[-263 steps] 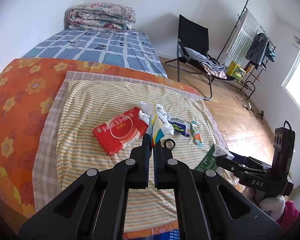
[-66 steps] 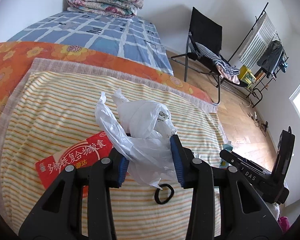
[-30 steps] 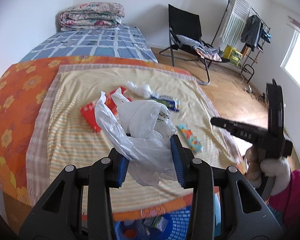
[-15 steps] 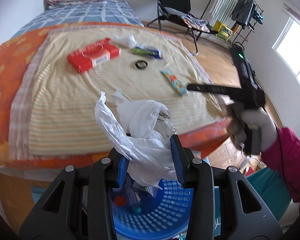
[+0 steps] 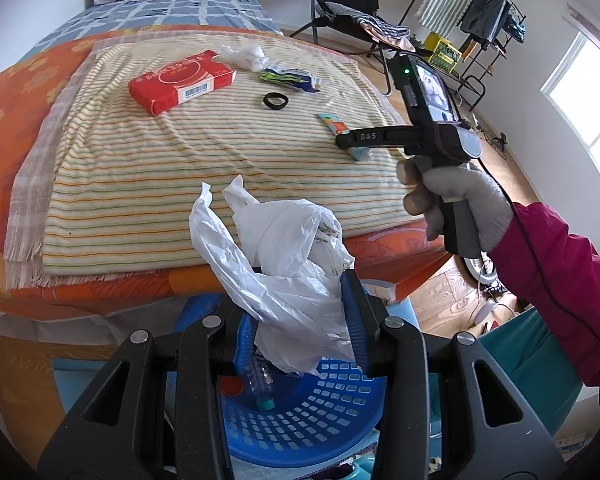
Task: Collect trash
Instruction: 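Carry bag and grapefruit tube down into the blue basket and open both tools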
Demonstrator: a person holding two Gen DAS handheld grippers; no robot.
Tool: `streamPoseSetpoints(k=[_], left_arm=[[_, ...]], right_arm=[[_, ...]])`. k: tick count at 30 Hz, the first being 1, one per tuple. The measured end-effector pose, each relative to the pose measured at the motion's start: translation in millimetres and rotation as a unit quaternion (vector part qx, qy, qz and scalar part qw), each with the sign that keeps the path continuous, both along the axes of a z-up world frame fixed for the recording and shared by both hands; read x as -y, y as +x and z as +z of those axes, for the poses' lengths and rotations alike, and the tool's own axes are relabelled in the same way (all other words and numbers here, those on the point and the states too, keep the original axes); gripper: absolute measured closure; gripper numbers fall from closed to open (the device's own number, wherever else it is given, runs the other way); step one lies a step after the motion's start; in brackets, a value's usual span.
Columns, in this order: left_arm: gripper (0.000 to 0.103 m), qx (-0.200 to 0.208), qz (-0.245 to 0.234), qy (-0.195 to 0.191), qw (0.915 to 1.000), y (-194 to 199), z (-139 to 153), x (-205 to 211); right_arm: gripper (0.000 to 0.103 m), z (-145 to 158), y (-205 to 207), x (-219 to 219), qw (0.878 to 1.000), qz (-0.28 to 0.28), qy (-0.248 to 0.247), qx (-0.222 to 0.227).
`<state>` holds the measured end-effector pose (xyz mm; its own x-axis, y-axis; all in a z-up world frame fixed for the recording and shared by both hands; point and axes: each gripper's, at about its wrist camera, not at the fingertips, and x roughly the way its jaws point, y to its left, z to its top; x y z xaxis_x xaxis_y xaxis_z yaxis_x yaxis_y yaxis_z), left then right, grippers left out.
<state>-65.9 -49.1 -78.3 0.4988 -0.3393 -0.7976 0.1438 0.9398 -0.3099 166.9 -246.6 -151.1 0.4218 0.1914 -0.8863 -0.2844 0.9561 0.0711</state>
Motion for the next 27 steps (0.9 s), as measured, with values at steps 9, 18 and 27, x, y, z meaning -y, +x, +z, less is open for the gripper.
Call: streamPoseSetpoints(k=[9,18,27], left_arm=[[0.064,-0.008,-0.003,0.01,0.9999,-6.2,-6.7,-2.1],[0.064,-0.026,-0.016,0.032,0.999,-22.2,-26.6,6.3],[0.064,-0.038,-0.009,0.046,0.9982,-30.3,-41.3,4.3]], right_arm=[[0.067,17.5,-28.7,-0.7,1.0,0.017,0.024,-0.001],[0.067,39.7,-113.0,-10.4,0.995,0.089,0.052,-0.012],[0.067,49.2,-187.1,-24.3,0.986,0.156,0.054,-0.019]])
